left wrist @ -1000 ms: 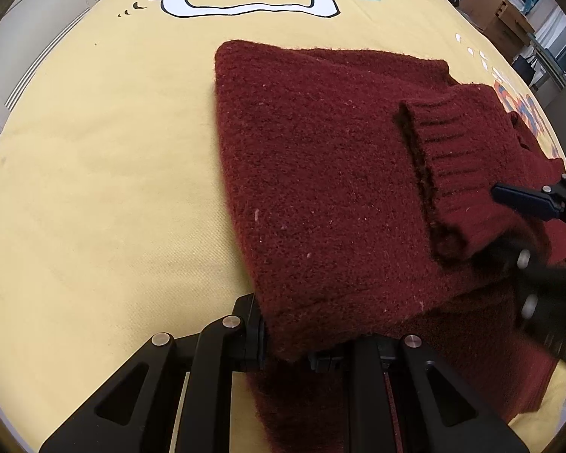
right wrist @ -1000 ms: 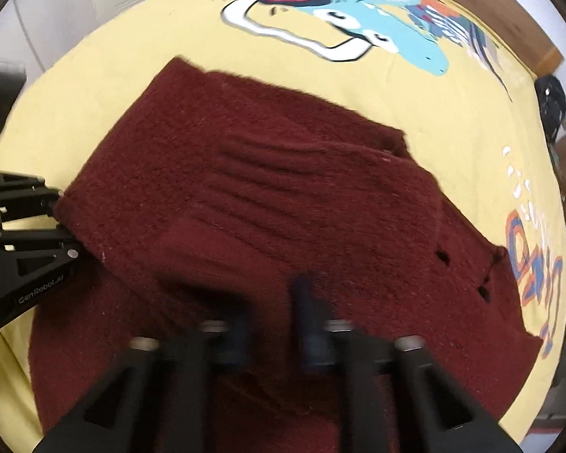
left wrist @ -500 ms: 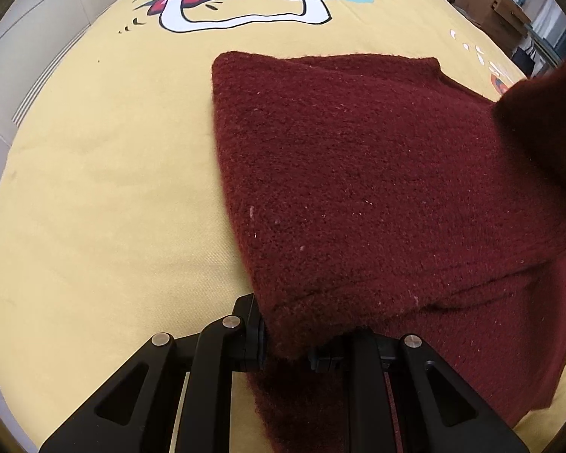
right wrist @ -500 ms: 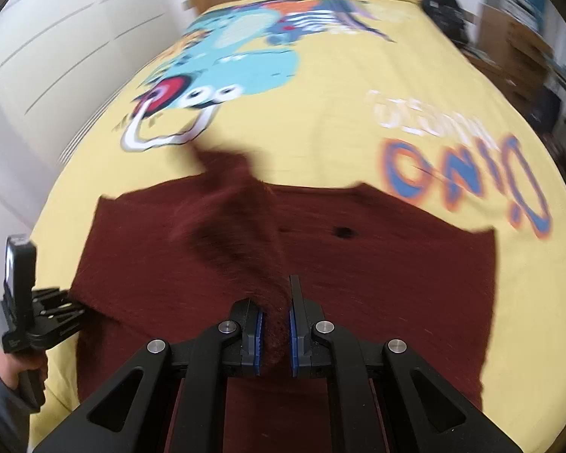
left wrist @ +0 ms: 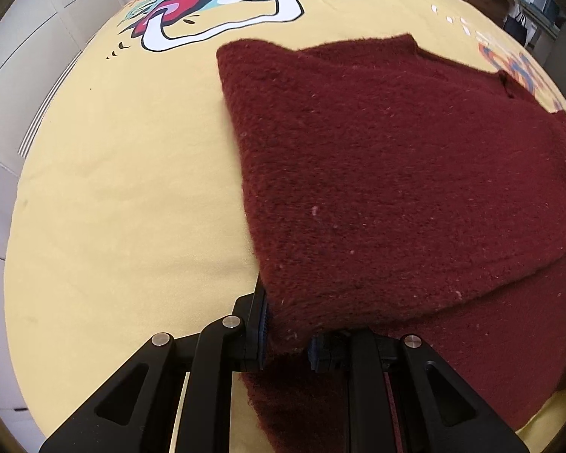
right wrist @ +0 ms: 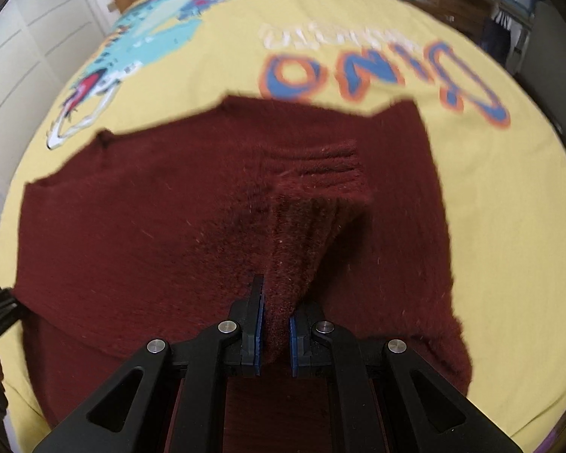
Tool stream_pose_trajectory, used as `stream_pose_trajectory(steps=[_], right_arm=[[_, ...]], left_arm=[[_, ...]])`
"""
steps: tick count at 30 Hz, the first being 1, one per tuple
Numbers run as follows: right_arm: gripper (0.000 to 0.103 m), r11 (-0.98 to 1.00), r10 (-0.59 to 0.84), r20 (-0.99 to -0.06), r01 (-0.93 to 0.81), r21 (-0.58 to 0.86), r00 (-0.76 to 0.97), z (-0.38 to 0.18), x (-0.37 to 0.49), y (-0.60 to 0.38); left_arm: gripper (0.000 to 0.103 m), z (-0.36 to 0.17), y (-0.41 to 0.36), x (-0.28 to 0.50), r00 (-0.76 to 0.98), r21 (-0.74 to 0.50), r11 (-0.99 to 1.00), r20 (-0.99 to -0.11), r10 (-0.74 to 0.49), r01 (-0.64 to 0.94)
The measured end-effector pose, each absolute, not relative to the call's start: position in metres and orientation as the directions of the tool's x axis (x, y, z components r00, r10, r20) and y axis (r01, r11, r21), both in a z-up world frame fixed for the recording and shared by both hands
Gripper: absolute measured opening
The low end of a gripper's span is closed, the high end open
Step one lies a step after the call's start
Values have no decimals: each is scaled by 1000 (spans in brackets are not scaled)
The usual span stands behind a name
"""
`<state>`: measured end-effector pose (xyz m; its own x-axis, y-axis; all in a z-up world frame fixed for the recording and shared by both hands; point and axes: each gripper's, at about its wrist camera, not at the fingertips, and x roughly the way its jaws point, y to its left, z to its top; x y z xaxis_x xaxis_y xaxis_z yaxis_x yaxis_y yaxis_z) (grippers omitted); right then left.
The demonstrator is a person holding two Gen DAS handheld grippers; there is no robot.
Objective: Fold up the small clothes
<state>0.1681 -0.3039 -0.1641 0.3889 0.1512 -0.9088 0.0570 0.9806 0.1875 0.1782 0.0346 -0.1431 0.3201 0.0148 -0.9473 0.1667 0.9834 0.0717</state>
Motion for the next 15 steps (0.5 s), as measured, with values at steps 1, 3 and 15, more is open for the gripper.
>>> stream_pose_trajectory(steps=[1, 3, 15], right_arm=[[13, 980, 153, -906, 59, 192, 395, -167, 167, -306], [19, 978, 152, -899, 69, 197, 411, -167, 161, -307], [82, 995, 48, -901, 58, 81, 431, -132, 141, -328]], left_arm=[[15, -144, 35, 180, 320, 75, 985, -947, 21, 158], [17, -148, 31, 183, 321, 78, 987, -947, 30, 138], [83, -134, 62, 172, 297, 84, 996, -951, 84, -13]])
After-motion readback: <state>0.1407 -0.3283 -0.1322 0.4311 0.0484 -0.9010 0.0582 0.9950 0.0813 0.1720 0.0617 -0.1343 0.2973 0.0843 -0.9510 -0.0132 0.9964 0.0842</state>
